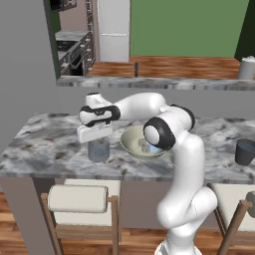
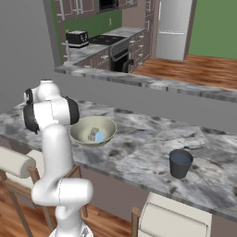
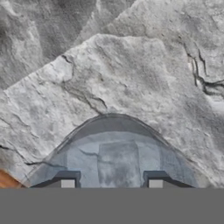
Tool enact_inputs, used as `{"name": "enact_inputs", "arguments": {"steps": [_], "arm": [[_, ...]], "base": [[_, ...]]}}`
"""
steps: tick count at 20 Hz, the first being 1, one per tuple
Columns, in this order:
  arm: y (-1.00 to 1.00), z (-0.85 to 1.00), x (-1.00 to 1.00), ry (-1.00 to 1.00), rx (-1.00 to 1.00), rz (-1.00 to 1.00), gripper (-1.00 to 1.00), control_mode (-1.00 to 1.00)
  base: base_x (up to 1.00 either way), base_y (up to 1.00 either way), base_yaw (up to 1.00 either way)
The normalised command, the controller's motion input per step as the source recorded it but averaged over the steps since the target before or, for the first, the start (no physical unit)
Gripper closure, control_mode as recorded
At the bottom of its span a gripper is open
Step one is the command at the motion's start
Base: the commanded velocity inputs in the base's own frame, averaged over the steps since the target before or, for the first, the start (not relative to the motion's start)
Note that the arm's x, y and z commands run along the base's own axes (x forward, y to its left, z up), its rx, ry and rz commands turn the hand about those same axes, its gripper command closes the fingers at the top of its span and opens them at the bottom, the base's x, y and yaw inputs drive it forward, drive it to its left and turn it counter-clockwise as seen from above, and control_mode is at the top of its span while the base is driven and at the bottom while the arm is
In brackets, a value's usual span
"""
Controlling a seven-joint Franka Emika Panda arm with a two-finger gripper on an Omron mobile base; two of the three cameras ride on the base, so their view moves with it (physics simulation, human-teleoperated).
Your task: There are four ice cubes in the ice bowl. Place two ice cubes in each glass of water.
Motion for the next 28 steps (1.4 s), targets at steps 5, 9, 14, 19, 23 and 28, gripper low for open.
{"name": "enact_inputs", "arguments": {"steps": [5, 9, 14, 19, 23, 28], "arm": [[-0.02, 0.15, -0.17, -0.12, 0.02, -0.07, 1.0, -1.0], [-0.06, 0.12, -0.13, -0.08, 0.03, -0.07, 1.0, -1.0], [-0.19, 0.38, -0.19, -0.07, 0.07, -0.08, 1.0, -1.0], [-0.86, 0.71, -0.61, -0.13, 0.11, -0.12, 1.0, -1.0], [-0.98, 0.51, -0.66, -0.09, 0.01, -0.14, 1.0, -1.0], [-0.97, 0.19, -0.64, -0.04, 0.0, -0.1, 1.0, -1.0]], "base": [[0.0, 0.0, 0.0], [0.0, 0.0, 0.0], [0.0, 0.0, 0.0], [0.0, 0.0, 0.0], [0.0, 0.0, 0.0], [0.0, 0.0, 0.0]]}}
